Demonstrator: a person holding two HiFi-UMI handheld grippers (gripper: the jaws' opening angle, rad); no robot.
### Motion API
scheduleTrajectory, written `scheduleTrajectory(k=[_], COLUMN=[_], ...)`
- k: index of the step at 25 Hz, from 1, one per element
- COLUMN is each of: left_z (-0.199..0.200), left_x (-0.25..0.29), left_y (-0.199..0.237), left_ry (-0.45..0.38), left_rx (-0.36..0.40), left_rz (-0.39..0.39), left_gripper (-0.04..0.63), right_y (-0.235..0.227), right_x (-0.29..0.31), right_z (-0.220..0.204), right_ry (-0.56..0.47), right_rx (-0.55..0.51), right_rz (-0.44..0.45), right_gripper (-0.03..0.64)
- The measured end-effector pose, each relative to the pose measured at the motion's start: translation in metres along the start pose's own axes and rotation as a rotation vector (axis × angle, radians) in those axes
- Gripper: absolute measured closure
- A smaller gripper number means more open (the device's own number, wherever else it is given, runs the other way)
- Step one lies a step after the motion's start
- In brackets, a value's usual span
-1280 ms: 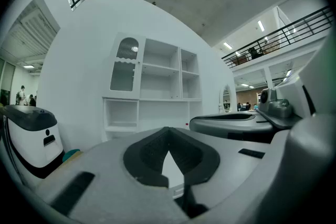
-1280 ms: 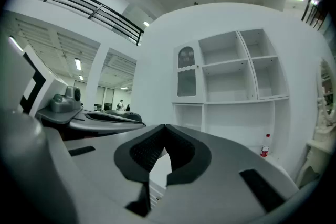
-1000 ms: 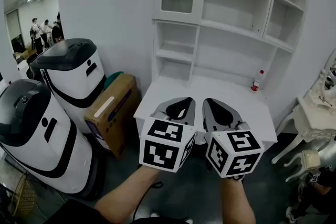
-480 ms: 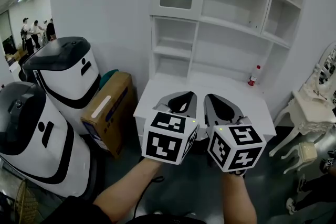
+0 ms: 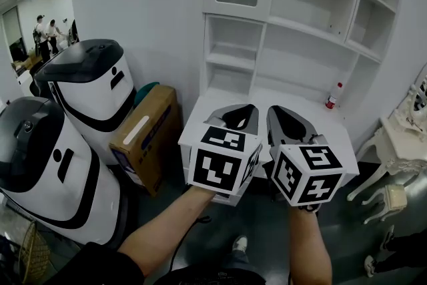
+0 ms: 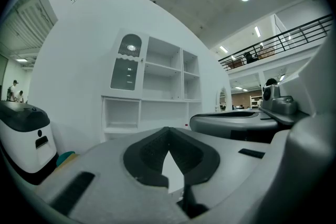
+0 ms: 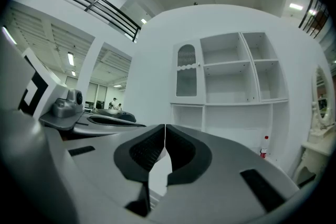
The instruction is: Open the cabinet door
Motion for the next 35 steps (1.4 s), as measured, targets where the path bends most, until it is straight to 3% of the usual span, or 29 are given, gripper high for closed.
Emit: scheduleTrajectory(k=[8, 21, 35], left_z=[0.013, 0.040, 0.050], left_x=[0.036, 0.137, 0.242], left_y=[0.006, 0.013, 0.036], left_ry=[-0.018, -0.042, -0.002], left_rx=[0.028, 0.073, 0.084], left_rz=[0.027, 0.081, 0.140], left_gripper=[0.588, 0.588, 0.588], right_y=[-0.030, -0.117, -0.201], right_x=[0.028, 0.089, 0.167], right_z=[0.011, 0.034, 0.055], right_ry=[-0.023, -0.052, -0.031], right_rx=[-0.001, -0.038, -0.035], right_rz=[0.024, 0.077, 0.159], right_gripper=[0.597, 0.597, 0.597])
Point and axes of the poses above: the fingertips, and each gripper's own axes: x forward along the fingers, y to its left, z out of its top, the point moved 10 cm from there along -x, backward along the fingers, and after that the axes turned 10 degrees about x, right-handed, at the moved point
